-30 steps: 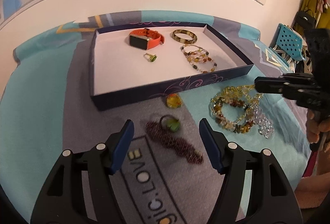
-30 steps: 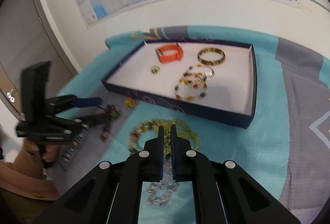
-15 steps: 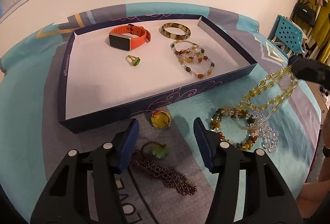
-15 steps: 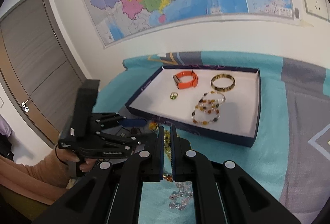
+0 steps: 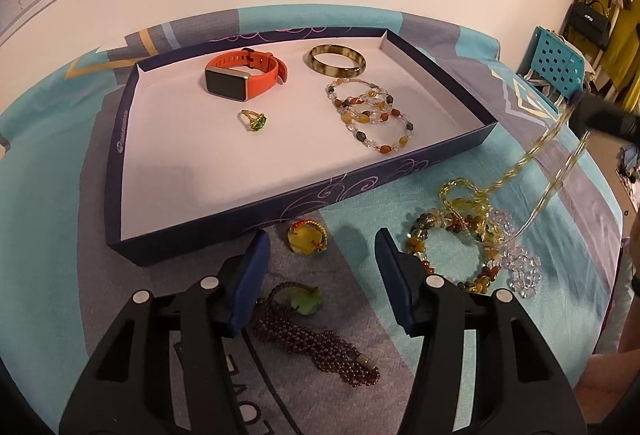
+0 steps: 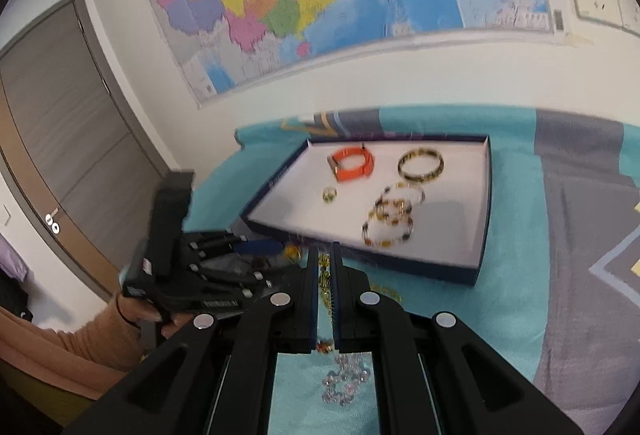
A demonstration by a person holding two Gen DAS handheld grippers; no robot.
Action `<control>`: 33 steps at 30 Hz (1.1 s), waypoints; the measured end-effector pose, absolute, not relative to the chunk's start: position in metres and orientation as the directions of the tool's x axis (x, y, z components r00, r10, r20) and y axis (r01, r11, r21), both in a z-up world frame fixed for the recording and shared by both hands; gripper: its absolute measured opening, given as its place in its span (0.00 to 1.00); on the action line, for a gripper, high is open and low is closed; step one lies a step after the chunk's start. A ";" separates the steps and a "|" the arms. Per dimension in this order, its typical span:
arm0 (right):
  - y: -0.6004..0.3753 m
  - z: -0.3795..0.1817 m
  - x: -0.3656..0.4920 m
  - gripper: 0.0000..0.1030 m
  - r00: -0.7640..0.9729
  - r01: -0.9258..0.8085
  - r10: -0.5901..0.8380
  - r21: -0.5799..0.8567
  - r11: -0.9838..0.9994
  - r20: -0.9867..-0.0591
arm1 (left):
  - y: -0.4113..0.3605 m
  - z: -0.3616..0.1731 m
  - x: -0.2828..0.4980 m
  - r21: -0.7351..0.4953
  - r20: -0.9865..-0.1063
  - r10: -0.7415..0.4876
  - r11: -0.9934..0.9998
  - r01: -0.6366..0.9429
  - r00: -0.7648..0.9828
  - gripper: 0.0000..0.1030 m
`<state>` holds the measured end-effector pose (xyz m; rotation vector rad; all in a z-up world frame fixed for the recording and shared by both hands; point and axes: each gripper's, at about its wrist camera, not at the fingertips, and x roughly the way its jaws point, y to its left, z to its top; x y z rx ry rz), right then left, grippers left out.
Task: Organize jewelry
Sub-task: 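Raise the necklace with the right tool while the left tool grasps the round yellow pendant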
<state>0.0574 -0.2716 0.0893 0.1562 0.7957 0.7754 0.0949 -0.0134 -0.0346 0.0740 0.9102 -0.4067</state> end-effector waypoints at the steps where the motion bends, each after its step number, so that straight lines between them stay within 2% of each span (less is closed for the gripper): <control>1: -0.272 0.095 0.058 0.04 0.455 -0.572 0.683 0.401 0.716 -0.571 | -0.014 -0.035 0.097 -0.108 -0.782 -0.311 0.921 0.374 0.540 0.44; 4: -0.274 0.113 0.059 0.00 0.483 -0.586 0.688 0.384 0.714 -0.542 | -0.014 -0.035 0.100 -0.105 -0.788 -0.303 0.924 0.368 0.535 0.29; 8: -0.275 0.130 0.062 0.00 0.516 -0.596 0.684 0.358 0.719 -0.516 | -0.013 -0.035 0.100 -0.102 -0.791 -0.292 0.930 0.353 0.539 0.25; 10: -0.275 0.134 0.063 0.00 0.519 -0.601 0.684 0.349 0.719 -0.514 | -0.012 -0.035 0.099 -0.095 -0.792 -0.279 0.935 0.342 0.542 0.18; 12: -0.273 0.132 0.064 0.00 0.515 -0.603 0.680 0.344 0.720 -0.522 | -0.011 -0.035 0.098 -0.107 -0.791 -0.288 0.934 0.342 0.540 0.18; 15: -0.262 0.109 0.066 0.05 0.459 -0.607 0.653 0.324 0.726 -0.602 | -0.008 -0.034 0.096 -0.124 -0.787 -0.302 0.932 0.342 0.538 0.18; 17: -0.254 0.089 0.067 0.18 0.426 -0.601 0.617 0.303 0.740 -0.661 | -0.005 -0.035 0.094 -0.132 -0.786 -0.308 0.931 0.341 0.536 0.17; 18: -0.251 0.077 0.068 0.28 0.402 -0.600 0.602 0.298 0.742 -0.690 | -0.004 -0.035 0.093 -0.134 -0.785 -0.311 0.930 0.342 0.536 0.17; 19: -0.247 0.061 0.070 0.31 0.389 -0.589 0.562 0.272 0.761 -0.729 | -0.004 -0.035 0.093 -0.135 -0.784 -0.311 0.930 0.341 0.537 0.17; 23: -0.242 0.023 0.078 0.31 0.365 -0.556 0.465 0.211 0.804 -0.806 | -0.003 -0.035 0.092 -0.136 -0.784 -0.313 0.929 0.343 0.536 0.17; 27: -0.242 0.000 0.086 0.32 0.357 -0.533 0.434 0.201 0.822 -0.827 | -0.003 -0.036 0.091 -0.126 -0.784 -0.307 0.930 0.346 0.540 0.18; 30: -0.242 -0.002 0.086 0.34 0.357 -0.538 0.450 0.213 0.815 -0.819 | -0.004 -0.036 0.090 -0.135 -0.781 -0.320 0.925 0.356 0.535 0.23; 33: -0.239 0.000 0.081 0.18 0.353 -0.555 0.458 0.212 0.805 -0.816 | -0.006 -0.036 0.091 -0.125 -0.782 -0.313 0.926 0.357 0.539 0.23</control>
